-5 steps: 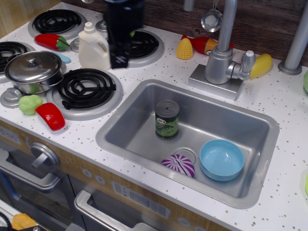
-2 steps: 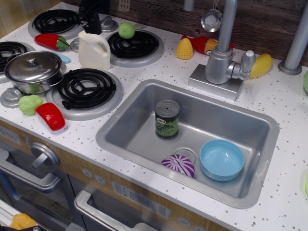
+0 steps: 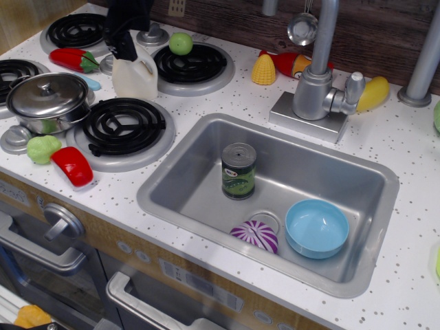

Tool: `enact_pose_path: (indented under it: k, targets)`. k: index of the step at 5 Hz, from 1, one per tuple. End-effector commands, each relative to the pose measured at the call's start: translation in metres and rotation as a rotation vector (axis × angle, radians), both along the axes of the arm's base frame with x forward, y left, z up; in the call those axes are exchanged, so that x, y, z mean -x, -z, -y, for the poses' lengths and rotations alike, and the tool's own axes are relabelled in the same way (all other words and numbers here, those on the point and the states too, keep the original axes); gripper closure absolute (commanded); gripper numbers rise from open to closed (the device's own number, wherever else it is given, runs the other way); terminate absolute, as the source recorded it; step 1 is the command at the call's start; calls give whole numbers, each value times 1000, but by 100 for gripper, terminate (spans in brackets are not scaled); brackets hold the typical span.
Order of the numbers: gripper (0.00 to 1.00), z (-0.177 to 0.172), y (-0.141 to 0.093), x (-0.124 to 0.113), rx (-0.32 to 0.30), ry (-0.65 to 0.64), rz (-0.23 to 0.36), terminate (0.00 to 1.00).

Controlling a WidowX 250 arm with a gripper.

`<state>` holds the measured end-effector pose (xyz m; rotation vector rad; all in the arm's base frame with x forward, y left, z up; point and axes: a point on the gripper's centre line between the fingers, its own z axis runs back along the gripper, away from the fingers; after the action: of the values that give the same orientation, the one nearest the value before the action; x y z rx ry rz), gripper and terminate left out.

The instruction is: Put detergent in sink

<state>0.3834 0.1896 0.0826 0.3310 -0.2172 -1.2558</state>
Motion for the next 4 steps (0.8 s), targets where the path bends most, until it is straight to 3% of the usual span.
enact_pose_path:
  k: [1, 2, 3, 4]
  targets:
    - [0, -17, 9, 0, 8, -15, -5, 0]
    - [100, -12, 13, 1, 32, -44, -18, 0]
    - [100, 16, -17, 12, 29, -119, -64, 0]
    - [100, 59, -43, 36, 17, -238, -50, 0]
